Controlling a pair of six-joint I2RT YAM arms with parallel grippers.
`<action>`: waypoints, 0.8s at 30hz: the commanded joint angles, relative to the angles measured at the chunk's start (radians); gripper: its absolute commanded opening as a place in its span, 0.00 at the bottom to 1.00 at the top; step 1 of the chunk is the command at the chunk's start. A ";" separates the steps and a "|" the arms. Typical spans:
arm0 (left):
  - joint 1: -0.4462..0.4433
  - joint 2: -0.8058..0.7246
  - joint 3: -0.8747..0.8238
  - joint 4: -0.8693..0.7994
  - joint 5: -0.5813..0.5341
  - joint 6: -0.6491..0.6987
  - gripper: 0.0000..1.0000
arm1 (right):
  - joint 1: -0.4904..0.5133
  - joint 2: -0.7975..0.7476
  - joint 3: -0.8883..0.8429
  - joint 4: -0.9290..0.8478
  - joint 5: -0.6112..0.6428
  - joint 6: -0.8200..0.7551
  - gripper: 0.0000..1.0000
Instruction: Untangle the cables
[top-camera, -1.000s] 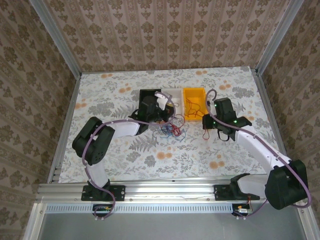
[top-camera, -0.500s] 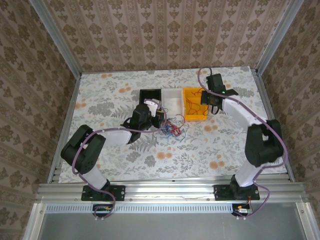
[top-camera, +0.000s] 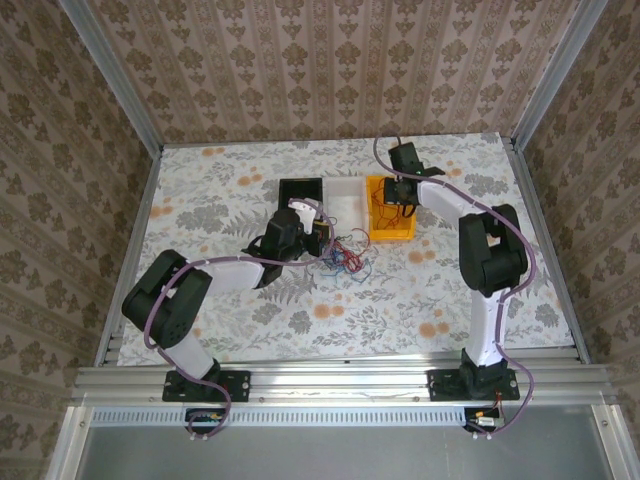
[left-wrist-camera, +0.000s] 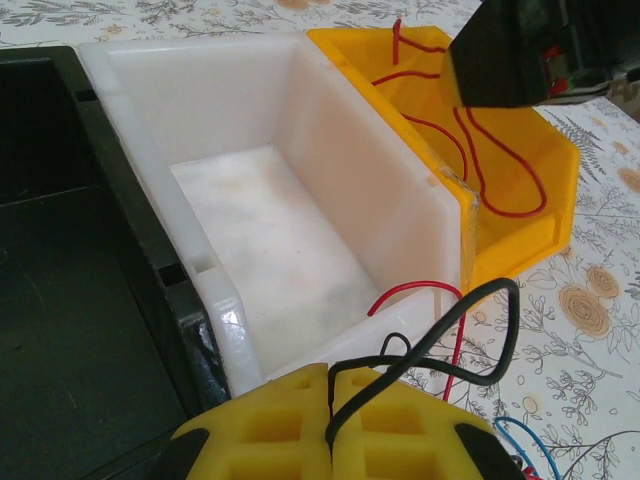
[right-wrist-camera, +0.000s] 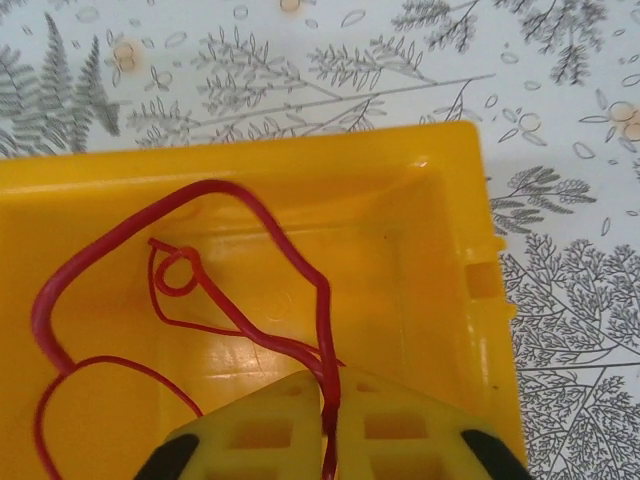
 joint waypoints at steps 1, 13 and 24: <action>-0.008 0.017 0.011 0.033 0.016 -0.028 0.00 | 0.011 -0.005 0.021 -0.009 0.023 0.017 0.19; -0.009 0.028 0.029 0.023 0.031 -0.016 0.00 | 0.031 -0.259 -0.122 0.108 0.082 -0.028 0.43; 0.016 -0.065 -0.027 -0.156 0.122 0.102 0.00 | 0.207 -0.391 -0.452 0.157 -0.171 -0.072 0.42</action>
